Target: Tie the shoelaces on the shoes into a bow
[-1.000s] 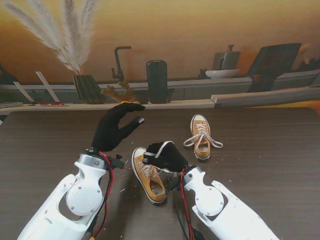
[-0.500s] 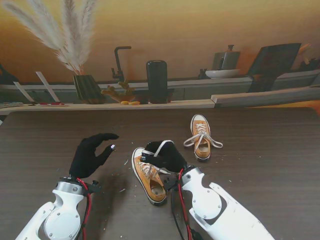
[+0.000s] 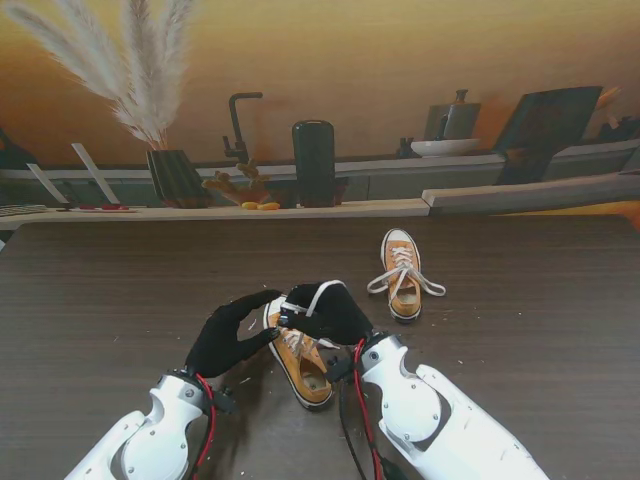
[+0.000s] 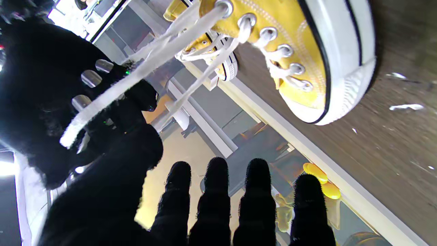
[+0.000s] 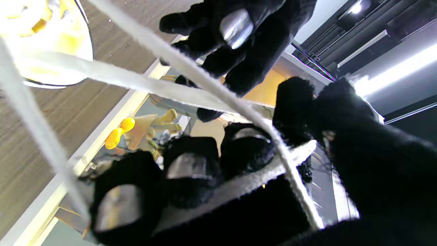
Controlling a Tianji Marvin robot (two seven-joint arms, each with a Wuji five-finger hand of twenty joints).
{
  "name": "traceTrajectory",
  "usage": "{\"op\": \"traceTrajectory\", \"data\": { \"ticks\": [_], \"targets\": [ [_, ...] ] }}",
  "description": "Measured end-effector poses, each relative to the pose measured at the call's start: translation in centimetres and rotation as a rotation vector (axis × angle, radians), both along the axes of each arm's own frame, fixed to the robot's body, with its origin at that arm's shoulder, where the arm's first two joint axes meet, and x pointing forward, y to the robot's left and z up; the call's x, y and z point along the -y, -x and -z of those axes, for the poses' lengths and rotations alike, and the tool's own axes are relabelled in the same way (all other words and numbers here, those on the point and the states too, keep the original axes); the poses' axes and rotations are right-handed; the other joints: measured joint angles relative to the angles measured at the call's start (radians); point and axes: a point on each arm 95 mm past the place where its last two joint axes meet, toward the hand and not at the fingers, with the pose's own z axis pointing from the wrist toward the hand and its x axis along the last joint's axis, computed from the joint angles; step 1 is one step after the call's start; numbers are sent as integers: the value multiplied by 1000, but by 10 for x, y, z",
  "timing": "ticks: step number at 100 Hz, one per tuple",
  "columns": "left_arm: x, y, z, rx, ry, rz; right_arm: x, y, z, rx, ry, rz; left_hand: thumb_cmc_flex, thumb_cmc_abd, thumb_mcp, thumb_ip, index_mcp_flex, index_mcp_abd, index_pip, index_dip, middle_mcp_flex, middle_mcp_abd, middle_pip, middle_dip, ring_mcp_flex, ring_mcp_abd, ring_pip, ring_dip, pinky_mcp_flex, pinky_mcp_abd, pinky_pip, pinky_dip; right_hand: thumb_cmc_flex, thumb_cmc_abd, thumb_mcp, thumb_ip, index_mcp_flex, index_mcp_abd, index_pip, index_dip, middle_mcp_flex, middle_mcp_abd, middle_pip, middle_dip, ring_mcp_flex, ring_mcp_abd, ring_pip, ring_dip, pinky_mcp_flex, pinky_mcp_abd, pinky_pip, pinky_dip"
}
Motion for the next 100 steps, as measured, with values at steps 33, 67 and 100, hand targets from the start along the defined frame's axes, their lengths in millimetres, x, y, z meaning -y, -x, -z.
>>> {"op": "traceTrajectory", "data": {
  "ticks": [33,67,100],
  "targets": [
    [33,-17,1,19,30,-26,-2,2,-1,-9,-13,-29,25,5,0,-23,-1,0,30,0,11,0,52,9,2,0,49,26,13,0,53,23,0,12,0,0,-1,0,-2,0,10,0,0,-10,0,0,22,24,2,-24,17,0],
    [47,-24,-3,20,55,-3,-5,5,-1,-1,-13,-67,182,25,98,-97,272,-3,412,151,213,-3,83,171,44,2,89,27,37,0,133,23,0,24,0,0,-11,0,-3,0,10,0,0,-10,0,0,23,35,3,-24,25,0],
    [37,-15,-18,73,64,-53,-6,5,-2,-10,-22,-70,52,-23,409,-131,203,-1,662,610,330,0,157,476,109,17,172,53,66,4,213,16,2,69,0,0,-39,11,-34,-8,21,0,0,-10,1,-1,62,61,13,-40,40,14]
  ]
}}
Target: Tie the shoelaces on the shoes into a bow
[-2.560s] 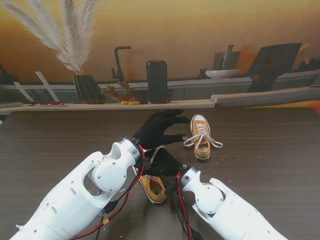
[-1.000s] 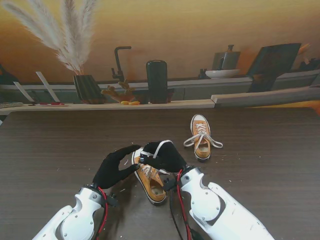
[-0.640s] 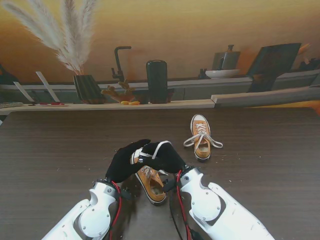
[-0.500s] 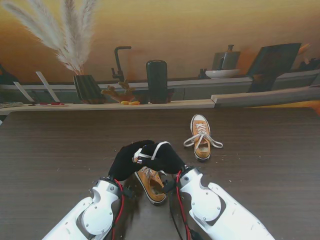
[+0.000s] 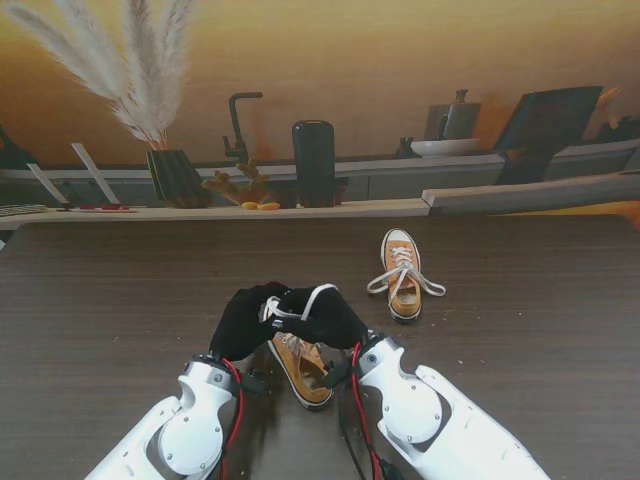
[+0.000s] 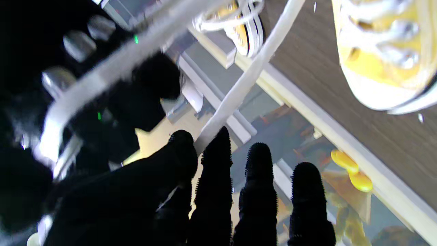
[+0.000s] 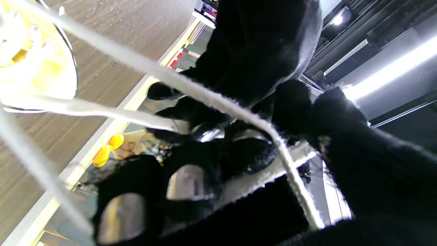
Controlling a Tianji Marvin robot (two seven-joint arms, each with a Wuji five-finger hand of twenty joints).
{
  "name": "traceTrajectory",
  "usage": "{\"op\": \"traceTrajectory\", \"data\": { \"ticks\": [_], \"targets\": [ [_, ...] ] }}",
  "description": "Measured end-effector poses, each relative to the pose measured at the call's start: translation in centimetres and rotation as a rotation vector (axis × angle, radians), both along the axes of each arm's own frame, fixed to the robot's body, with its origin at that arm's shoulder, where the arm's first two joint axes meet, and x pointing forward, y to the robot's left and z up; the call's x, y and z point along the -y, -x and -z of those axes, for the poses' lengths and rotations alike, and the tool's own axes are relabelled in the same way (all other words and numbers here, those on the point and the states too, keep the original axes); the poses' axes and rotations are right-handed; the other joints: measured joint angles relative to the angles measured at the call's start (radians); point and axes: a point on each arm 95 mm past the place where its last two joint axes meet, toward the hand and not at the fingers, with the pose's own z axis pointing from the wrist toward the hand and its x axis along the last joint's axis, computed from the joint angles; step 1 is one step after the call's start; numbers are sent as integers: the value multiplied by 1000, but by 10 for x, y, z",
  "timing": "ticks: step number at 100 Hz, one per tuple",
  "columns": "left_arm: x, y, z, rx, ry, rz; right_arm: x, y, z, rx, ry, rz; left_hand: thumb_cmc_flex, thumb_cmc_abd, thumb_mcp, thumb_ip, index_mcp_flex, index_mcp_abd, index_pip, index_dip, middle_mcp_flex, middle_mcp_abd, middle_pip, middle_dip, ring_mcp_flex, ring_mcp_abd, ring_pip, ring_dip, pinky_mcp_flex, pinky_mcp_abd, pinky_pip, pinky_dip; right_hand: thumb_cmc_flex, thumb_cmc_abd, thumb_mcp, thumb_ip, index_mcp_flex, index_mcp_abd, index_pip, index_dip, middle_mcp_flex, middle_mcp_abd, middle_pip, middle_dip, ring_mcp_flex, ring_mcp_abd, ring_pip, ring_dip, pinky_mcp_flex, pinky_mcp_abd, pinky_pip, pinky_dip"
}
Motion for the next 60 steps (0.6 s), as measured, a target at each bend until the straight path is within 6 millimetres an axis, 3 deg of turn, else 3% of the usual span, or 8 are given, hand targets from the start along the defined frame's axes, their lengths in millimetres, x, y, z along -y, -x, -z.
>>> {"op": "traceTrajectory", "data": {
  "ticks": [19,33,60],
  "targets": [
    [-24,10,-22,49,-2,-129,-2,-1,-1,-40,-21,11,-21,-5,29,20,-2,1,10,28,7,2,21,51,9,10,46,22,3,3,23,0,-81,89,1,0,-14,53,-83,-7,22,0,0,0,1,-15,56,62,9,-32,2,37],
    [-39,20,-36,50,9,-164,-5,-2,0,-63,-14,32,-21,-6,29,31,-2,1,10,28,7,3,21,51,9,11,46,22,3,3,36,0,-92,108,2,0,-14,70,-128,-7,32,-4,0,0,10,-30,86,90,16,-47,2,99],
    [-57,51,-40,42,-5,-204,-12,-4,0,-122,-15,99,-21,-11,21,60,-2,2,11,28,7,15,21,51,9,17,46,22,11,3,68,-5,-140,152,1,11,3,96,-162,-2,41,-5,2,0,11,-33,109,125,24,-50,2,174]
  ]
}}
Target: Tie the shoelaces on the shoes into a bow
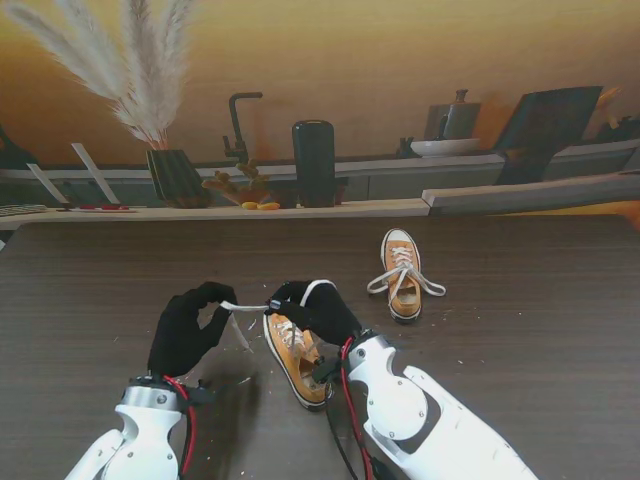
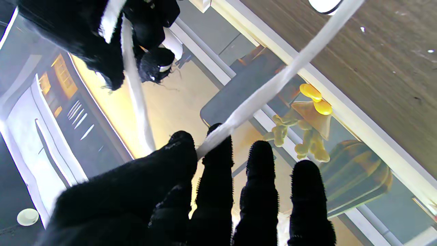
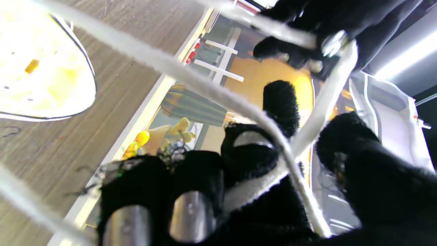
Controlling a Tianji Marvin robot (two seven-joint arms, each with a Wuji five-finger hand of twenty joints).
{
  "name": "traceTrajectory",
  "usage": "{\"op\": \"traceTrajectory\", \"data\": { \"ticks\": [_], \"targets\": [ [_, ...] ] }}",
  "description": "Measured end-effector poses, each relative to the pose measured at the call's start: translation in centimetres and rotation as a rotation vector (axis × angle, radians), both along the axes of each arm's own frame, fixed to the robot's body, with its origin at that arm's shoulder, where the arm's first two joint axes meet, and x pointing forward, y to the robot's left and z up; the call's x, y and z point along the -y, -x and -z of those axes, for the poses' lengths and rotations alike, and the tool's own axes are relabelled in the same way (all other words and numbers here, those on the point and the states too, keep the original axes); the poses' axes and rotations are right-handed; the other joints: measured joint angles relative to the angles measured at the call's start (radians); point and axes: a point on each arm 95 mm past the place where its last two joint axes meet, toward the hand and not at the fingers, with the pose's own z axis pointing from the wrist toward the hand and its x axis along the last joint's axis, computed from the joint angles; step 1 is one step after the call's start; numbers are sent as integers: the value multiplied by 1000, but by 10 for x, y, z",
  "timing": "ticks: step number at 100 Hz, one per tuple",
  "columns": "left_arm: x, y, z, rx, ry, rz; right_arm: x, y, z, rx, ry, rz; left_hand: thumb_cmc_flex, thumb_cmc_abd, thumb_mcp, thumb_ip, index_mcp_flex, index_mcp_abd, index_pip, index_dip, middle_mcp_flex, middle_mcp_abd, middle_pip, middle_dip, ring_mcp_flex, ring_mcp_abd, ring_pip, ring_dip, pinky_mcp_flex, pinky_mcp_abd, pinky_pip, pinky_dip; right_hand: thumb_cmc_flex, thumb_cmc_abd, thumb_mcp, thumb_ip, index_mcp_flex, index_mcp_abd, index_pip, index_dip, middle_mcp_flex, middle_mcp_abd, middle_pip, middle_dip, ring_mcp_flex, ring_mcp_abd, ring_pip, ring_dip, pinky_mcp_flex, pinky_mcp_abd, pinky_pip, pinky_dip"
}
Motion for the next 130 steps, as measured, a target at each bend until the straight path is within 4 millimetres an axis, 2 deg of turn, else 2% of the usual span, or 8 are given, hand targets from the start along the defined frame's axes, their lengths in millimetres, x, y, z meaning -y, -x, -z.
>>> {"op": "traceTrajectory", "data": {
  "ticks": [17,52,61,71,83,104,119,130],
  "targets": [
    [-3,20,0,-15,-6,-1,-3,-2,-2,-30,-15,56,0,-1,-3,10,0,0,0,0,0,11,0,0,0,0,0,0,0,0,3,-1,10,-19,12,0,-5,15,1,10,0,0,70,1,0,0,8,27,0,4,0,44],
    [12,54,16,-55,-68,87,-3,-3,-9,-18,-7,99,15,8,-64,44,-1,0,-19,-13,-27,18,-28,-52,0,5,-22,0,-1,0,3,-26,103,-200,14,0,-5,23,135,-79,0,0,123,1,0,0,9,50,0,5,0,51],
    [18,57,22,-67,-77,107,-3,-3,-10,-18,-13,101,37,14,-170,58,-3,-4,-59,-136,-105,22,-33,-229,-31,6,-64,-1,-20,0,-19,-30,103,-201,24,0,-5,23,136,-89,0,0,124,1,0,0,9,51,0,5,0,52],
    [21,60,29,-89,-105,154,-3,-4,-12,-17,-20,97,-36,79,-453,91,-30,-3,-346,-361,-201,22,-73,-413,-78,6,-125,-23,-47,0,-86,-37,103,-201,24,0,-5,23,136,-90,0,0,124,1,0,0,9,51,0,5,0,56],
    [24,64,36,-133,-185,235,-3,-4,-13,-11,-24,89,-74,201,-687,99,-2,-2,-544,-498,-229,22,-120,-450,-102,6,-167,-25,-53,-6,-120,-37,103,-201,24,0,-5,23,136,-90,0,0,124,1,0,0,9,51,0,5,0,56],
    [25,70,39,-154,-349,261,-3,-4,-15,-2,-33,81,-102,286,-797,88,-24,-2,-699,-663,-318,25,-168,-452,-170,-6,-207,-25,-84,-10,-182,-37,103,-201,24,0,-5,23,146,-90,0,0,124,1,0,0,9,51,1,5,0,34],
    [20,77,35,-156,-444,252,-2,-4,-15,3,-38,80,-115,297,-815,87,-28,-4,-648,-673,-330,35,-169,-452,-169,-10,-217,-25,-86,-30,-195,-18,103,-201,24,0,-5,23,146,-90,0,0,124,1,0,0,9,51,1,5,0,33],
    [15,82,31,-31,-304,126,0,-4,-15,4,-40,81,-61,203,-694,117,2,-4,-524,-497,-260,35,-119,-412,-117,-10,-181,-11,-44,-30,-145,9,103,-200,24,0,-5,23,147,-90,0,0,124,1,0,0,9,51,1,5,0,33]
  ]
}}
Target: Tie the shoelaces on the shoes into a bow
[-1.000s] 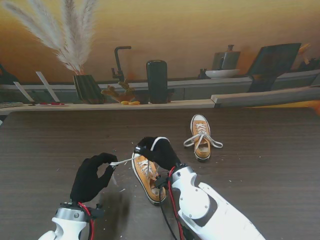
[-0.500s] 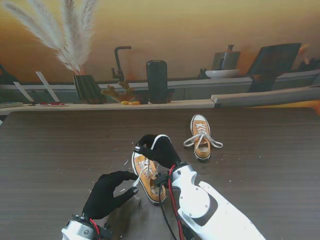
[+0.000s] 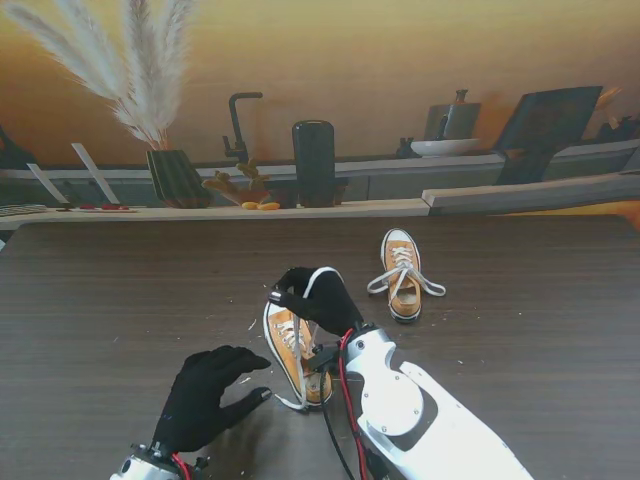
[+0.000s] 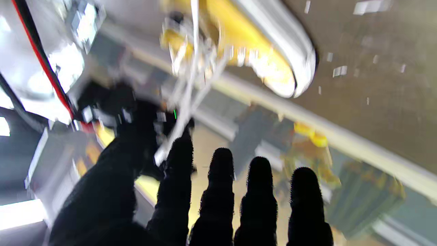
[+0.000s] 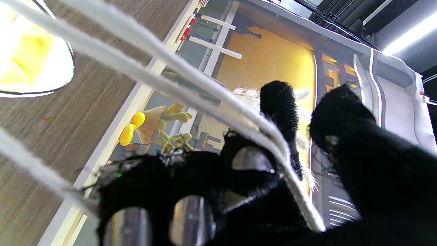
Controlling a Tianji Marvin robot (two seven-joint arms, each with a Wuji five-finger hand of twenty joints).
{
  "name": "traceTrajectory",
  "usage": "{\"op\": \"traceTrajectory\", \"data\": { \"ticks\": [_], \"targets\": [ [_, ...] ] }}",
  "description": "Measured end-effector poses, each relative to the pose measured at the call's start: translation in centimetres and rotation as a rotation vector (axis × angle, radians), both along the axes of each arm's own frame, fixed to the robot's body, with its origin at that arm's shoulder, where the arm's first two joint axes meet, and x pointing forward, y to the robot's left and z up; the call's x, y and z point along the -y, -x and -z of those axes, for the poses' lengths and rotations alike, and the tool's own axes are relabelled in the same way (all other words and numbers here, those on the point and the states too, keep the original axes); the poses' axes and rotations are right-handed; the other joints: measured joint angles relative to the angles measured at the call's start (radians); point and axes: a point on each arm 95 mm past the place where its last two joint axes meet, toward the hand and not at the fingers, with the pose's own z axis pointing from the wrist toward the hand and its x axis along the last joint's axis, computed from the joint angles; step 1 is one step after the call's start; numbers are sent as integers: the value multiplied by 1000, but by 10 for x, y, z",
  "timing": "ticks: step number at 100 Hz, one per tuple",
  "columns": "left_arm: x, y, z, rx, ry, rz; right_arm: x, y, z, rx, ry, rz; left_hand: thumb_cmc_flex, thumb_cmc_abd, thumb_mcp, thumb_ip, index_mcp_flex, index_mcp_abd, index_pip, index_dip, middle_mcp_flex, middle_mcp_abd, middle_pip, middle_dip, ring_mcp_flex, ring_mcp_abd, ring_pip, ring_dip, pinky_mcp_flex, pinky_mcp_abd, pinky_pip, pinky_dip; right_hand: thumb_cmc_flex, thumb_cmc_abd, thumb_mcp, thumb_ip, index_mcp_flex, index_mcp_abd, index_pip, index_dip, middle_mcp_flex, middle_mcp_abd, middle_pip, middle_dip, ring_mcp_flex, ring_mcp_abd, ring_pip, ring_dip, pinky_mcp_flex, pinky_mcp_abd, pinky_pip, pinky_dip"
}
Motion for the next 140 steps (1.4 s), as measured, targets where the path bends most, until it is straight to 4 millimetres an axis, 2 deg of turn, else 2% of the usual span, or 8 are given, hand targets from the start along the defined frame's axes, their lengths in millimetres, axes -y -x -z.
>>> {"op": "traceTrajectory", "data": {
  "ticks": [9,17,28,40,67,103,114,140],
  "targets": [
    [-8,0,1,114,70,-122,1,1,-1,4,-1,-1,47,-111,143,-9,6,0,124,122,23,-2,41,21,15,0,37,1,7,0,48,0,0,0,0,0,0,0,0,0,0,0,0,0,0,0,0,0,0,0,0,0],
    [-14,-10,5,116,22,-185,2,2,-2,13,4,-1,38,-128,127,-44,-37,0,149,142,15,-15,60,23,12,0,39,1,0,0,52,-3,0,0,0,0,0,0,0,0,0,0,0,0,0,0,0,0,0,0,0,0],
    [-21,-28,13,-46,-52,-176,3,3,-3,33,16,2,-44,-88,-84,-83,-156,51,-85,-62,-114,-16,8,-17,-73,-4,-9,-14,-53,-1,-27,-25,0,0,0,0,0,0,0,0,0,0,0,0,0,0,0,0,0,0,0,0],
    [-17,-42,25,-170,-61,-101,3,4,-5,57,22,10,-95,-79,-141,-133,-231,91,-216,-152,-236,-18,-63,-71,-146,-19,-63,-33,-88,-3,-136,-34,0,1,0,0,0,0,0,0,0,0,0,0,0,0,0,0,0,0,0,-1],
    [5,-72,51,-141,125,-63,-1,11,-7,115,52,1,-61,-96,-152,-193,-203,100,-199,-165,-236,-25,-70,-84,-163,-23,-74,-37,-82,-4,-202,-13,0,1,0,0,1,0,0,0,0,0,0,0,0,0,0,0,0,0,0,-2],
    [34,-81,49,-145,139,-13,-1,15,-8,138,56,-1,32,-180,-152,-194,-65,86,-64,-140,-110,-26,1,-81,-101,-23,-34,-37,-65,-4,-152,19,0,1,0,0,1,0,0,0,0,0,0,0,0,0,0,0,0,0,0,-11],
    [38,-83,50,-149,142,-5,-1,15,-8,142,53,-6,-97,-293,290,-245,-16,48,15,-111,-72,-26,22,-69,-97,-23,-26,-37,-59,-4,-125,19,0,1,0,0,1,0,0,0,0,0,0,0,0,0,0,0,0,0,0,-12],
    [48,-88,50,-169,199,7,-2,19,-7,156,60,-19,-137,-342,442,-265,43,12,171,-25,-37,-28,74,-25,-88,-23,12,-27,-59,-4,-99,19,0,1,0,0,1,0,0,0,0,0,0,0,0,0,0,-8,0,0,0,-12]
  ]
}}
